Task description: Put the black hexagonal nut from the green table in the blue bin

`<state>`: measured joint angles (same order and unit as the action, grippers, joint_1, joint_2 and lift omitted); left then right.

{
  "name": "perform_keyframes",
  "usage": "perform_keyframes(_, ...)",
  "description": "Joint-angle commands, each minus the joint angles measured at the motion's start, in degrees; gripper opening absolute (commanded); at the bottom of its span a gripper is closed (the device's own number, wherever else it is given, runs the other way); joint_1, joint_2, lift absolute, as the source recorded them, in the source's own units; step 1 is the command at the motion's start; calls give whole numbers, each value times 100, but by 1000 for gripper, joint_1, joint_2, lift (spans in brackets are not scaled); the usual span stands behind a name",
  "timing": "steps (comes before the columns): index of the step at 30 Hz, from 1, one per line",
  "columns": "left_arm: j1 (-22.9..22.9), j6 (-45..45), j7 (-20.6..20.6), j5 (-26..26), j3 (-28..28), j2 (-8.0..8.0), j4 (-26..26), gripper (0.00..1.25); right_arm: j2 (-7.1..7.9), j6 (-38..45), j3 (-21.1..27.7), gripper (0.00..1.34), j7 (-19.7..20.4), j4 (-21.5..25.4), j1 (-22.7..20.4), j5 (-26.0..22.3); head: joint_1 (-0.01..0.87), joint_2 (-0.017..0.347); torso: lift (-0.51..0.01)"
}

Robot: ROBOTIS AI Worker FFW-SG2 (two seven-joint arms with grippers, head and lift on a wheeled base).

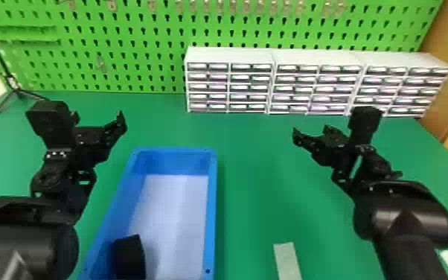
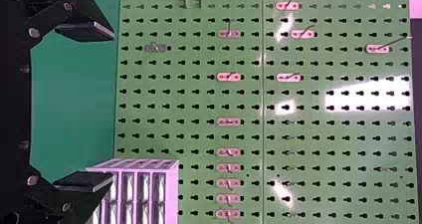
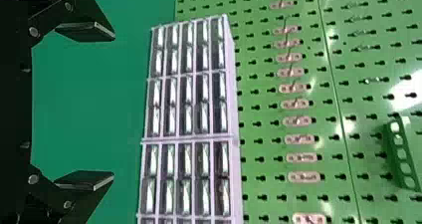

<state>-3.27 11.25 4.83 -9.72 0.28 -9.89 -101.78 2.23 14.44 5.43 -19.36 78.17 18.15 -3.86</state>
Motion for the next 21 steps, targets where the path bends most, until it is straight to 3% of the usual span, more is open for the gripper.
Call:
perform_keyframes(1, 2, 0, 0, 14, 7, 14, 9, 982, -83, -407, -6, 1043, 222, 23, -163, -18, 683, 28, -96)
perform_keyframes(13, 46, 0, -9, 50, 16, 22, 18, 982, -228, -1277, 11, 1042, 829, -3, -532, 87, 683, 28, -96)
perform_keyframes(21, 90, -9, -17, 58, 16, 22, 18, 982, -228, -1347, 2, 1046, 873, -3, -629, 78, 683, 28, -96)
